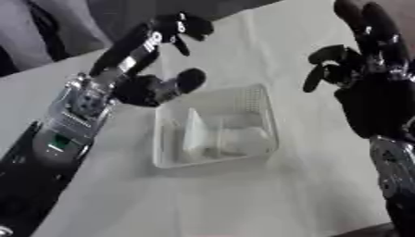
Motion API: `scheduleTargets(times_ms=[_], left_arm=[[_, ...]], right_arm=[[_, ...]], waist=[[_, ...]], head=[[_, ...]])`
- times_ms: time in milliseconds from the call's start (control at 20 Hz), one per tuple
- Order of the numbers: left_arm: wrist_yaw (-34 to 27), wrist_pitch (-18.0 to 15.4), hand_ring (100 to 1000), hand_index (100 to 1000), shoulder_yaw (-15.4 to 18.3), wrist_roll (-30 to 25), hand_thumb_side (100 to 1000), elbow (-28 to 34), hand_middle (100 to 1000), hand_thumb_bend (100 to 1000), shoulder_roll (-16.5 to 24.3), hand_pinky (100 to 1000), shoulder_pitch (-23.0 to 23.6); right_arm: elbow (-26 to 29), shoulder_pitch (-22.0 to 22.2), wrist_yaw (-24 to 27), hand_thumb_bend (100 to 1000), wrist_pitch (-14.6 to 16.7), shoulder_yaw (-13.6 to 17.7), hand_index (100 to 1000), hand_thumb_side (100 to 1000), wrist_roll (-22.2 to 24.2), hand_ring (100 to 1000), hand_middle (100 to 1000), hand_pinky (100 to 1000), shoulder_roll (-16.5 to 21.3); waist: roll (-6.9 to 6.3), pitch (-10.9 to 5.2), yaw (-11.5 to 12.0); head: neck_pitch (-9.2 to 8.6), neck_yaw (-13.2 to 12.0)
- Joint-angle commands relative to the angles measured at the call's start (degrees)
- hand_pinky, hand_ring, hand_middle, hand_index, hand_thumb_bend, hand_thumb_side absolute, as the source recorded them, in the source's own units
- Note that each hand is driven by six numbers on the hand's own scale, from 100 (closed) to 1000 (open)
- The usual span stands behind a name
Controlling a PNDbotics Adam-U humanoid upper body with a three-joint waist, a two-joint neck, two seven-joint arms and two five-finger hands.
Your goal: Pick up objects on the table and place them in the box.
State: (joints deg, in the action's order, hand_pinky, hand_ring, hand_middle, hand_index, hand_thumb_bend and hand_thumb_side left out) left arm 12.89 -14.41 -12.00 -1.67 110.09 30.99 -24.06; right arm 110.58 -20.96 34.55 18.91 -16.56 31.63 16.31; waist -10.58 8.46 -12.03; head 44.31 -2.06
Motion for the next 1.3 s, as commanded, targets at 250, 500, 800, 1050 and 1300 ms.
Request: scheduleTargets(times_ms=[250,500,800,1050,1300], left_arm=[[-7.1,-7.8,848,914,8.2,8.9,1000,4.5,862,330,3.9,664,5.9],[-10.7,-9.7,851,916,11.0,11.7,1000,4.5,860,375,1.9,654,11.1],[-12.7,-9.1,849,918,11.9,12.1,1000,4.5,856,390,-3.5,629,16.9],[-12.3,-8.1,844,913,13.0,12.4,1000,4.5,846,409,-10.1,616,20.2],[-10.8,-7.3,837,911,13.5,12.7,993,4.5,840,434,-13.9,613,19.6]], right_arm=[[1.2,-1.3,0.6,100,0.5,0.3,1000,924,0.5,762,1000,581,0.6],[2.0,-2.6,1.0,100,1.5,0.4,1000,958,1.2,753,1000,582,1.0],[3.1,-4.6,1.7,100,2.6,0.1,1000,975,2.2,753,1000,592,1.5],[3.7,-7.1,2.7,100,3.0,-0.5,1000,990,2.8,759,1000,620,1.5],[3.8,-9.7,3.7,100,2.8,-1.2,1000,1000,3.0,767,1000,633,1.0]], waist=[[1.66,-0.23,0.8],[2.84,0.14,1.2],[3.91,0.71,2.2],[4.71,1.19,3.0],[5.0,1.41,3.9]], head=[[-0.19,0.6],[-0.19,0.1],[-0.19,1.1],[-0.19,8.5],[-0.19,9.8]])
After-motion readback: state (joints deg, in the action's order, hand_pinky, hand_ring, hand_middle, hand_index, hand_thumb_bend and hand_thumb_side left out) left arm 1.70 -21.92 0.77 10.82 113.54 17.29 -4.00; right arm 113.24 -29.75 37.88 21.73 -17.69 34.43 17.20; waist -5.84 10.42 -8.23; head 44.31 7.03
